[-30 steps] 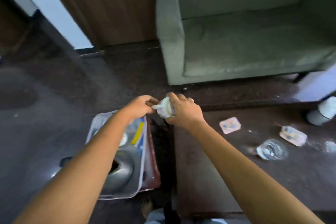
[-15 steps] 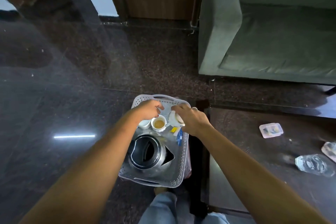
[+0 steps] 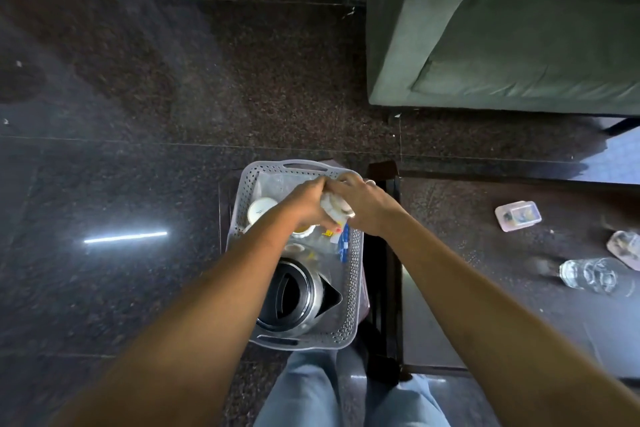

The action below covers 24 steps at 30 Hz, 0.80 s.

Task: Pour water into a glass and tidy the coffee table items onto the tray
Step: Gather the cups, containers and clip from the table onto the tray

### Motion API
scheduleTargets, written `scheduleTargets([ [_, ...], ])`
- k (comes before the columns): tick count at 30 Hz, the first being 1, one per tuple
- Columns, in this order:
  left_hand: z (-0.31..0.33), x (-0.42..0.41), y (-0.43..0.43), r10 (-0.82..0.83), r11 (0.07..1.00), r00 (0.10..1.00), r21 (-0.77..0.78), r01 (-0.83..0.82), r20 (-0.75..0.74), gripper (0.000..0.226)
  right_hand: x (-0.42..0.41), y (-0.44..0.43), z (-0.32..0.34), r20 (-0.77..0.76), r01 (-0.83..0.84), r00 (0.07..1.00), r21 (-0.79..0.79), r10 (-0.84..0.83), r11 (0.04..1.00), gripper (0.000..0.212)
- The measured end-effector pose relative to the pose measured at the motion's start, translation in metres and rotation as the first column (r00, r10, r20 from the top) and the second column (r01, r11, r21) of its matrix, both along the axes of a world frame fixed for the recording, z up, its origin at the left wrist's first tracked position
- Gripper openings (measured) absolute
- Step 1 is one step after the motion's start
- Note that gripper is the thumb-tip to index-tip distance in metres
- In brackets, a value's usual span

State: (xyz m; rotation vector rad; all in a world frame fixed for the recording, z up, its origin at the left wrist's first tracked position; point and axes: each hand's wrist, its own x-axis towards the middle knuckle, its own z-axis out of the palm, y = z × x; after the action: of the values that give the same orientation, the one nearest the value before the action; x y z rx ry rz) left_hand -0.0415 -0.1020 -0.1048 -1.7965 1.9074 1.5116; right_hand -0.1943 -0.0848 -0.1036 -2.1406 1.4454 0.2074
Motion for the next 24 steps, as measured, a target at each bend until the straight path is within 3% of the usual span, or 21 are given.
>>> scheduleTargets([
  [3, -0.002, -0.007, -0.004, 0.091, 0.987, 0.995, -0.131, -0.095, -0.036, 0.088, 0.0, -0.007, -0.003, 0.066, 0.027, 0.997, -0.009, -0.027, 1.0, 0.084],
  [6, -0.002, -0.007, -0.009, 0.068, 0.976, 0.998, -0.206, -0.068, -0.01, 0.09, -0.003, -0.009, -0.007, 0.107, 0.049, 0.993, -0.02, -0.047, 0.999, 0.078],
  [11, -0.003, -0.004, -0.011, 0.111, 0.958, 0.989, -0.277, -0.079, 0.101, 0.069, -0.006, -0.006, -0.014, 0.355, 0.347, 0.851, 0.171, -0.386, 0.922, 0.068],
  [13, -0.005, 0.0, -0.013, 0.169, 0.946, 0.981, -0.294, -0.134, 0.099, 0.063, -0.004, -0.005, -0.021, 0.243, 0.343, 0.899, 0.129, -0.365, 0.93, 0.06],
  [15, -0.006, 0.007, -0.017, 0.242, 0.933, 0.967, -0.293, -0.208, 0.084, 0.062, 0.001, -0.002, -0.029, 0.042, 0.205, 0.978, -0.008, -0.204, 0.979, 0.052],
  [17, -0.01, 0.02, -0.021, 0.323, 0.914, 0.945, -0.277, -0.296, 0.056, 0.061, 0.007, 0.002, -0.035, -0.08, 0.084, 0.993, -0.091, -0.091, 0.992, 0.047],
  [21, -0.021, 0.057, -0.027, 0.434, 0.861, 0.901, -0.303, -0.409, 0.019, 0.061, 0.022, 0.005, -0.043, -0.019, 0.14, 0.99, -0.044, -0.141, 0.989, 0.047],
  [24, -0.026, 0.082, -0.029, 0.355, 0.896, 0.934, -0.303, -0.324, 0.05, 0.067, 0.042, -0.005, -0.039, 0.136, 0.258, 0.957, 0.012, -0.257, 0.966, 0.058],
])
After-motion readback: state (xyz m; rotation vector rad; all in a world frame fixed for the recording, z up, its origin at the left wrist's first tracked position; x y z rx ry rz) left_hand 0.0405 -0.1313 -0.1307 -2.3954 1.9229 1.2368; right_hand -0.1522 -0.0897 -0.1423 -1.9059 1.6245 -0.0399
